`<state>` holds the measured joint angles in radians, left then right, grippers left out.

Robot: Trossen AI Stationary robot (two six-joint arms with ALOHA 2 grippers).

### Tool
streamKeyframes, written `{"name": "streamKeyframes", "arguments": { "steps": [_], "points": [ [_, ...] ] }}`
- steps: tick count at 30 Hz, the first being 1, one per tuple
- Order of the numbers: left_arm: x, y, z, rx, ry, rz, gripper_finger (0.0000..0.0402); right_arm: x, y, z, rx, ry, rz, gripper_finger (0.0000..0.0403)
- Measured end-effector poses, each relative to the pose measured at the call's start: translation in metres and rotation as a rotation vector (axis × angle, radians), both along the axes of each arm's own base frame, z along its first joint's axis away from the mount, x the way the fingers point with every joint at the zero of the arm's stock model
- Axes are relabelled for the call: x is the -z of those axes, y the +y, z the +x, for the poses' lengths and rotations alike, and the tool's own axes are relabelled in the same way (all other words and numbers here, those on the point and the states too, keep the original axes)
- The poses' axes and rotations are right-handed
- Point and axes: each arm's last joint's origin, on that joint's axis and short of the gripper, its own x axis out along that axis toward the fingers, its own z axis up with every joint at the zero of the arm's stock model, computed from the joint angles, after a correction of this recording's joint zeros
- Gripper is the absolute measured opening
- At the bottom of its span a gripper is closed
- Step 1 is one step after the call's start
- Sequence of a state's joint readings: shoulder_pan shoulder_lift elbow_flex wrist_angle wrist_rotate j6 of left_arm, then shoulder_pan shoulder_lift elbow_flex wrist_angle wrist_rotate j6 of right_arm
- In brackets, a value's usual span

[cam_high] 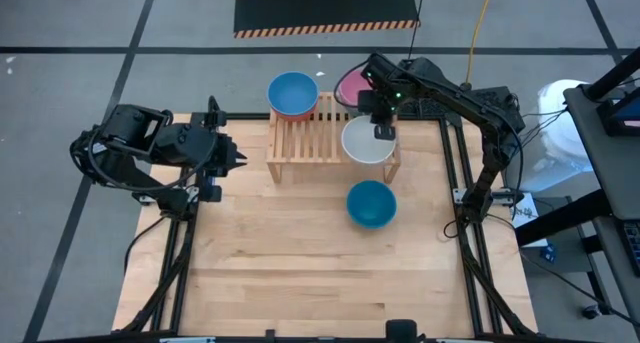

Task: Place and stack bowls onto a shelf
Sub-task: Put the white bowl on the shelf, then put the dark blue bowl on the shelf

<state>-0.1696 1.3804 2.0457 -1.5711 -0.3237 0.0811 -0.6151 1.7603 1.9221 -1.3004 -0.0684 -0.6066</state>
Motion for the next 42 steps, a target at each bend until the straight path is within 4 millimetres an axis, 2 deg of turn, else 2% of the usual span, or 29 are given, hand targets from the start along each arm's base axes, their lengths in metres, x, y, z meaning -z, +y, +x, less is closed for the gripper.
{"name": "streamKeyframes", "arguments": {
  "steps": [15, 27, 33, 38, 42],
  "points": [
    [0.000, 0.000, 0.000, 0.000, 0.000, 0.000, 0.0056, -0.003, 0.008, -0.014, 0.006, 0.105, 0.019, 0.0075],
    [0.000, 0.000, 0.000, -0.009, -0.002, -0.008, 0.0056, -0.030, 0.019, -0.028, 0.028, -0.017, -0.059, 0.0075],
    [0.000, 0.000, 0.000, -0.006, -0.002, -0.006, 0.0056, -0.054, 0.040, -0.056, 0.081, -0.049, -0.050, 0.0075],
    [0.000, 0.000, 0.000, -0.011, -0.003, -0.010, 0.0056, -0.069, 0.073, -0.083, 0.031, -0.005, -0.018, 0.0075],
    [0.001, -0.001, 0.004, -0.020, -0.008, -0.027, 0.0056, -0.083, 0.098, -0.099, 0.025, -0.098, 0.001, 0.0075]
  ]
}}
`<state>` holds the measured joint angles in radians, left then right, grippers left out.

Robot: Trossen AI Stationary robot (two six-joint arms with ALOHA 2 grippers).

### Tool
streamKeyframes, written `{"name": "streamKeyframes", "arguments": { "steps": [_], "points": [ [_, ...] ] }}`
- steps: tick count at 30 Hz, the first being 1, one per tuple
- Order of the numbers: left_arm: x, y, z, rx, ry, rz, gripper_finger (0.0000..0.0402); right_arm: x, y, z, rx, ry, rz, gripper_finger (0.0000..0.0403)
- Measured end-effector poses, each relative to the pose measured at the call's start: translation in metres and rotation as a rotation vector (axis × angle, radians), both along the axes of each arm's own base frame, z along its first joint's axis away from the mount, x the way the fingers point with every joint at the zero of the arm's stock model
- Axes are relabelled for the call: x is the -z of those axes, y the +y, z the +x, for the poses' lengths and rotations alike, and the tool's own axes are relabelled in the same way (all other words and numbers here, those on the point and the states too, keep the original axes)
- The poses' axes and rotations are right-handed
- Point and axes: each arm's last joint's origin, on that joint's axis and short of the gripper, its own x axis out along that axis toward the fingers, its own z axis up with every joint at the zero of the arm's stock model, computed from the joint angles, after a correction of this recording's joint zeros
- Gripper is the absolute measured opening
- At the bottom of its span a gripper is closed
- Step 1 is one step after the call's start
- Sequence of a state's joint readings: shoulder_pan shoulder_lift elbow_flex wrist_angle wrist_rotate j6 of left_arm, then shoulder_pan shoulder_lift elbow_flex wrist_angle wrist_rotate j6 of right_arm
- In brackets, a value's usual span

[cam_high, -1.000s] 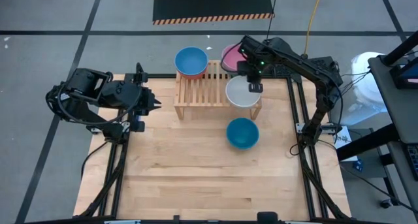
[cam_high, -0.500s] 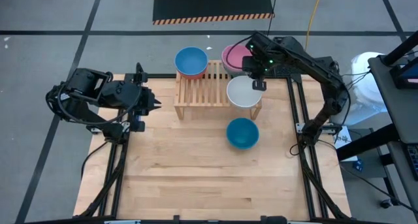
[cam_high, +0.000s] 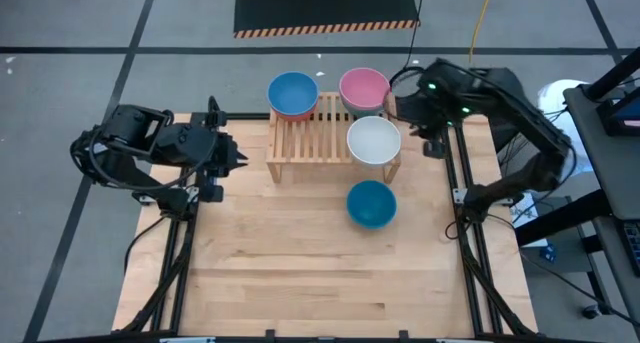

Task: Place and stack bowls onto a shelf
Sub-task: Put the dark blue bowl on the shelf

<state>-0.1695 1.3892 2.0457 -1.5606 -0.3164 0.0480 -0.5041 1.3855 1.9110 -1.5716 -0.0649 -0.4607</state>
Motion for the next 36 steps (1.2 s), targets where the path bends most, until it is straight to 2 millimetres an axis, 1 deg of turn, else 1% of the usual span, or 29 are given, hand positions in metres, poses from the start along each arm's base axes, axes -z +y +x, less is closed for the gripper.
{"name": "streamKeyframes", "arguments": {
  "steps": [2, 5, 9, 11, 14, 18, 21, 24, 26, 30, 33, 36],
  "points": [
    [0.002, -0.001, 0.005, -0.010, 0.002, -0.018, 0.0056, -0.007, 0.013, -0.009, -0.040, -0.055, 0.019, 0.0075],
    [0.010, -0.003, 0.026, -0.017, 0.025, -0.027, 0.0056, -0.016, 0.028, -0.023, -0.063, -0.118, 0.027, 0.0075],
    [0.025, -0.007, 0.063, -0.005, 0.053, -0.022, 0.0056, -0.025, 0.041, -0.041, -0.040, -0.179, 0.032, 0.0075],
    [0.035, -0.011, 0.082, 0.056, 0.084, -0.005, 0.0056, -0.027, 0.045, -0.047, -0.032, -0.200, 0.035, 0.0075],
    [0.052, -0.017, 0.111, 0.214, 0.136, 0.035, 0.0056, -0.030, 0.050, -0.055, -0.032, -0.223, 0.034, 0.0075],
    [0.073, -0.028, 0.151, 0.416, 0.113, 0.104, 0.0056, -0.032, 0.054, -0.061, -0.044, -0.241, 0.027, 0.0075],
    [0.089, -0.027, 0.179, 0.473, 0.088, 0.159, 0.0056, -0.034, 0.056, -0.064, -0.045, -0.251, 0.023, 0.0075],
    [0.109, -0.019, 0.203, 0.464, 0.088, 0.144, 0.0056, -0.034, 0.057, -0.067, -0.048, -0.259, 0.021, 0.0075],
    [0.120, -0.014, 0.214, 0.455, 0.099, 0.138, 0.0056, -0.035, 0.058, -0.069, -0.049, -0.264, 0.018, 0.0075],
    [0.138, -0.008, 0.227, 0.484, 0.146, 0.144, 0.0056, -0.036, 0.059, -0.073, -0.051, -0.275, 0.014, 0.0075],
    [0.156, -0.009, 0.238, 0.548, 0.185, 0.119, 0.0056, -0.037, 0.060, -0.075, -0.055, -0.280, 0.009, 0.0075],
    [0.174, -0.012, 0.247, 0.622, 0.227, 0.136, 0.0056, -0.037, 0.061, -0.077, -0.057, -0.286, 0.006, 0.0075]
  ]
}}
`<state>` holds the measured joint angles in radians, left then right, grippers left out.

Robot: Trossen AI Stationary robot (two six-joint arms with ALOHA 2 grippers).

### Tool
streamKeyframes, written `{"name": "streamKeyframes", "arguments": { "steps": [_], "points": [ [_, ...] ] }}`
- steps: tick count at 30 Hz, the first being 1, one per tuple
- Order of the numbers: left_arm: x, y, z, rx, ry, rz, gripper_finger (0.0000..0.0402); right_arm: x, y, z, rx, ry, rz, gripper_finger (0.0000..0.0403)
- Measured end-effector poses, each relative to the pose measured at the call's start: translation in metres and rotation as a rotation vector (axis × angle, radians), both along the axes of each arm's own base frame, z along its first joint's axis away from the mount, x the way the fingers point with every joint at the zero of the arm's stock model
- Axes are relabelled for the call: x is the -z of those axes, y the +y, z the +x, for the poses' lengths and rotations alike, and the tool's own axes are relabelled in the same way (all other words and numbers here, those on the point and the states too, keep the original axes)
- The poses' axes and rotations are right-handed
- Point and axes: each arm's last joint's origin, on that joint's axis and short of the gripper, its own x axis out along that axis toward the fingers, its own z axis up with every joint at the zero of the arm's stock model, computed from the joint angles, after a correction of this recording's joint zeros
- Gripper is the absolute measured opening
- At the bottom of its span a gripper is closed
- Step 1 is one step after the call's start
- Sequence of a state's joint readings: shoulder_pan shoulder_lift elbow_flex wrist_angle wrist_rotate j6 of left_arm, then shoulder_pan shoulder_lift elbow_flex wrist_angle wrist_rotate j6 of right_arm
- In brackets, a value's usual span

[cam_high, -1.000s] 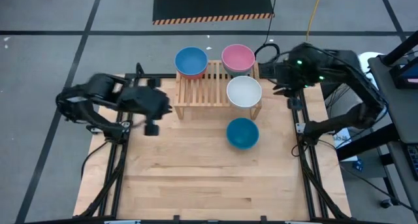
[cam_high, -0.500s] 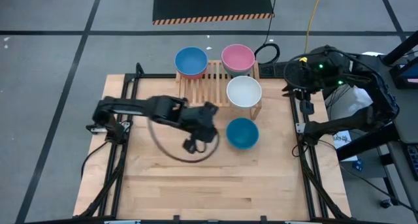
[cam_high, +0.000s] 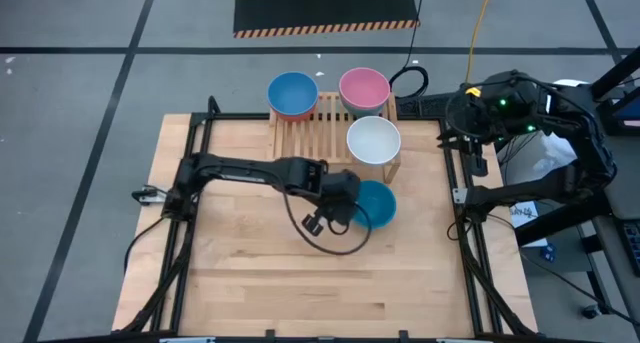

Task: Place and stack bowls onto a shelf
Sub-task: Put the dark blue bowl on the shelf

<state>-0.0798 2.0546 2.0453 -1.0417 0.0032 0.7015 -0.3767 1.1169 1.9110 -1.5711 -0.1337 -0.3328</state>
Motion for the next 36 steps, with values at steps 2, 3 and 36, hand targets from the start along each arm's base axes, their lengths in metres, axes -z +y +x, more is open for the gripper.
{"name": "streamKeyframes", "arguments": {
  "steps": [2, 3, 36],
  "points": [
    [0.013, -0.001, 0.007, 0.026, 0.020, 0.015, 0.0056, 0.000, 0.000, -0.001, 0.000, -0.003, -0.002, 0.0075],
    [0.020, -0.002, 0.011, 0.038, 0.030, 0.021, 0.0056, 0.000, 0.001, -0.002, 0.000, -0.004, -0.002, 0.0075],
    [0.096, 0.000, 0.048, 0.079, 0.104, -0.014, 0.0056, -0.001, 0.002, -0.004, 0.001, -0.011, -0.006, 0.0075]
  ]
}}
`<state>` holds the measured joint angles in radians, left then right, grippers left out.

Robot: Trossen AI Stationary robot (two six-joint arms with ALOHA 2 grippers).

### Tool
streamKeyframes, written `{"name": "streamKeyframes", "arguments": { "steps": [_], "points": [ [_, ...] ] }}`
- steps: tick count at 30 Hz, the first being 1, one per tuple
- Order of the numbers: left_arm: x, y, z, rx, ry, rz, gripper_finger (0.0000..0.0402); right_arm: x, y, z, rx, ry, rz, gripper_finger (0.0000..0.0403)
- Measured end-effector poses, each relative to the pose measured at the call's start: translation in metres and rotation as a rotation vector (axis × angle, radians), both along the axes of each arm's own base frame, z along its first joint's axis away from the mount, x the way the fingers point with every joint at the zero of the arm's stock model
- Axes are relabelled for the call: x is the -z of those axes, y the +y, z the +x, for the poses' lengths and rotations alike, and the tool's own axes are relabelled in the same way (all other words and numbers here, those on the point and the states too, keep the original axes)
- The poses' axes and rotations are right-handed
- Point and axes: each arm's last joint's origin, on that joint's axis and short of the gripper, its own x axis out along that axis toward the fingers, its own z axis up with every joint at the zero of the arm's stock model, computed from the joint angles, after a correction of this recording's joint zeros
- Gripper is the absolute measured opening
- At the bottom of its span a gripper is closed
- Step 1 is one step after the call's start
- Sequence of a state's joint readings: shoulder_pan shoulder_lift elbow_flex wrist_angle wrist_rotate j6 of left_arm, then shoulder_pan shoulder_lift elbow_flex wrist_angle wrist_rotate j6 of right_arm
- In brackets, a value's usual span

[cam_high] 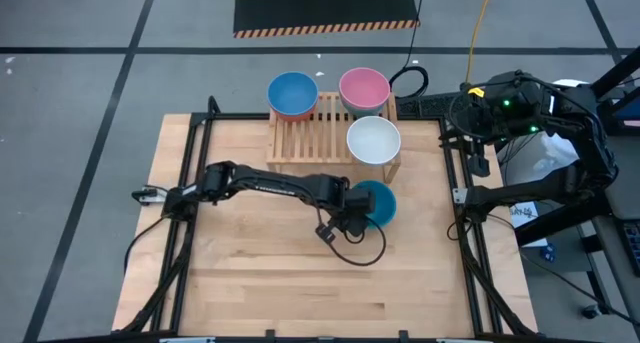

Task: Place and stack bowls onto a shelf
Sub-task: Put the dark blue bowl on the shelf

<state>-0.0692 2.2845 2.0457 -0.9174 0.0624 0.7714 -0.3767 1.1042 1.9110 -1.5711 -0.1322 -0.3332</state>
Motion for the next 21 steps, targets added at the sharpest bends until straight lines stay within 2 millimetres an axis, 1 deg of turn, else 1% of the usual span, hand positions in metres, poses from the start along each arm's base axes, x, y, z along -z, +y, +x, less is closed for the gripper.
{"name": "streamKeyframes", "arguments": {
  "steps": [3, 7, 11, 16, 21],
  "points": [
    [0.0048, 0.0001, 0.0022, -0.002, -0.001, 0.008, 0.0056, 0.0000, 0.0000, 0.0000, 0.003, -0.001, 0.003, 0.0075],
    [0.0010, 0.0004, 0.0056, -0.004, -0.049, 0.011, 0.0056, 0.0000, 0.0001, -0.0001, 0.004, -0.001, 0.003, 0.0075],
    [0.0006, 0.0023, 0.0065, -0.027, -0.064, 0.089, 0.0056, -0.0001, 0.0001, -0.0003, 0.005, -0.001, 0.004, 0.0075],
    [0.0001, 0.0034, 0.0040, -0.031, -0.041, 0.088, 0.0056, -0.0001, 0.0001, -0.0003, 0.005, -0.001, 0.004, 0.0075],
    [0.0003, 0.0021, 0.0035, -0.038, -0.031, 0.034, 0.0056, -0.0001, 0.0001, -0.0003, 0.003, -0.001, 0.002, 0.0075]
  ]
}}
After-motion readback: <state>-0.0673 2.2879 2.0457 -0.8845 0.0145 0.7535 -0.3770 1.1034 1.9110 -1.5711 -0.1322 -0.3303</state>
